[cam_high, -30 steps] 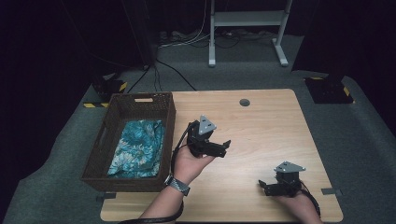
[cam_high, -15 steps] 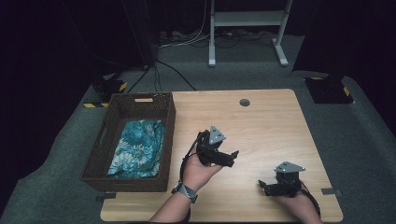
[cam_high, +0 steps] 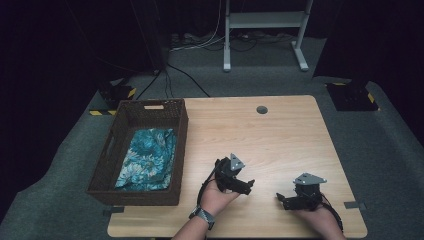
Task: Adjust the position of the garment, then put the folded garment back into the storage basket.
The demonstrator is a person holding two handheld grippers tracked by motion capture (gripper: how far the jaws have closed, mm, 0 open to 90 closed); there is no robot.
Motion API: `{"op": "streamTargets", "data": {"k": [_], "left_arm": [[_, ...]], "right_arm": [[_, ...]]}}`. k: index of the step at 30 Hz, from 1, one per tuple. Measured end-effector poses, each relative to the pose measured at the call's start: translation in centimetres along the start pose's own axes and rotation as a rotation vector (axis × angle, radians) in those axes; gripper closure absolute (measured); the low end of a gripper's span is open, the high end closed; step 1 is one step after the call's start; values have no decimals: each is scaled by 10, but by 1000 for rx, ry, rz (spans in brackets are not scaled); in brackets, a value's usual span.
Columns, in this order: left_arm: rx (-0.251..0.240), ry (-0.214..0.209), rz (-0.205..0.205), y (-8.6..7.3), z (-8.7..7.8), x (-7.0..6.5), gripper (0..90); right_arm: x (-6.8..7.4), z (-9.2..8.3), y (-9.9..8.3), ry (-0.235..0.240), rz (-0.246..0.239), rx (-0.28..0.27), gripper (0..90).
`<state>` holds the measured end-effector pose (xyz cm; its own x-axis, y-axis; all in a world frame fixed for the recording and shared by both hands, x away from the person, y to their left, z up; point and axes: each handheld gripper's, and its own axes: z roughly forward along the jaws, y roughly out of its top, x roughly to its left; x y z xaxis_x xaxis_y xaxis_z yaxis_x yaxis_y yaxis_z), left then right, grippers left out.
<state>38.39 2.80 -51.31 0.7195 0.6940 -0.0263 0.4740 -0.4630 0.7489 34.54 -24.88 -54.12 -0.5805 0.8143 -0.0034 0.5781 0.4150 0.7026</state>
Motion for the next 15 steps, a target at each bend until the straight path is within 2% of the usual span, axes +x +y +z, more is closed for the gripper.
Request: {"op": "streamTargets", "data": {"k": [5, 8, 13, 15], "left_arm": [[18, 24, -1, -7, 5, 2, 0], [51, 26, -11, -11, 9, 3, 0], [93, 39, -1, -19, 16, 1, 0], [94, 45, -1, -21, 17, 0, 0]], "right_arm": [[0, 1, 1, 2, -1, -1, 6], [0, 1, 1, 2, -2, -1, 5], [0, 0, 0, 2, -2, -1, 6], [0, 0, 0, 3, -2, 0, 5]]}}
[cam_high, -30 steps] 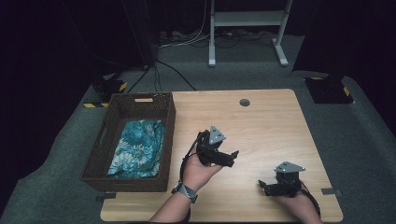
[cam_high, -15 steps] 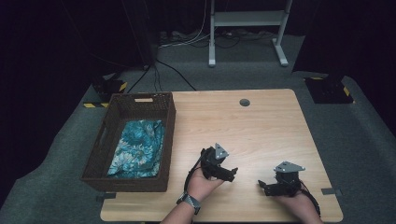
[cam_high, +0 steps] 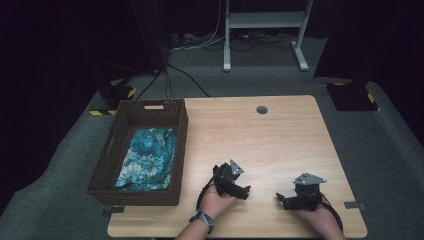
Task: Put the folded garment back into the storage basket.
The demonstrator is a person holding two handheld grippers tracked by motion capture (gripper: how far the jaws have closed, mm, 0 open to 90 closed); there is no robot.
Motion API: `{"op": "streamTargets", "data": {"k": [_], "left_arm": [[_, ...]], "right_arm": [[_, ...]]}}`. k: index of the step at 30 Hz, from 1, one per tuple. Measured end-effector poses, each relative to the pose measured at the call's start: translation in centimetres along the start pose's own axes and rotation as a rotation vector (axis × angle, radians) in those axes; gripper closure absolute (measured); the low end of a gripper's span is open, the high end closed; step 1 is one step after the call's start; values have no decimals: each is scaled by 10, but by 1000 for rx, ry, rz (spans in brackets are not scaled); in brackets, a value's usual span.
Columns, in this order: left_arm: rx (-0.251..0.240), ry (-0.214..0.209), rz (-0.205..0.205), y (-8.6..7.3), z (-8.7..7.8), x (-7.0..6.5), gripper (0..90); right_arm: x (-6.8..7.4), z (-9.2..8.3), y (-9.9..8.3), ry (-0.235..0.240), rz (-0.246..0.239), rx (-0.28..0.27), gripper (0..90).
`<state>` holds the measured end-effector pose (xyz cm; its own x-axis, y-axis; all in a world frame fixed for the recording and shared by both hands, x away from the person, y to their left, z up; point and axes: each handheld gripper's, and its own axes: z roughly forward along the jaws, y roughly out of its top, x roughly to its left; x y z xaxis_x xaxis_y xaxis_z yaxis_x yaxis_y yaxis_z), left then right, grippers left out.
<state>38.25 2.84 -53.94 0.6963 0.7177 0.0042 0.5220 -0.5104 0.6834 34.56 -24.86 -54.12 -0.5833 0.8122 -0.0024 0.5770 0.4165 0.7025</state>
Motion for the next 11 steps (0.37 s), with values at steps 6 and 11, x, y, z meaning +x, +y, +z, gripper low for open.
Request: {"op": "streamTargets", "data": {"k": [6, 11], "left_arm": [[-33, 2, -2, -2, 1, -2, 0], [-33, 11, -11, -3, 1, -3, 0]], "right_arm": [[0, 0, 0, 1, -2, -1, 5], [0, 1, 0, 1, -2, 0, 5]]}}
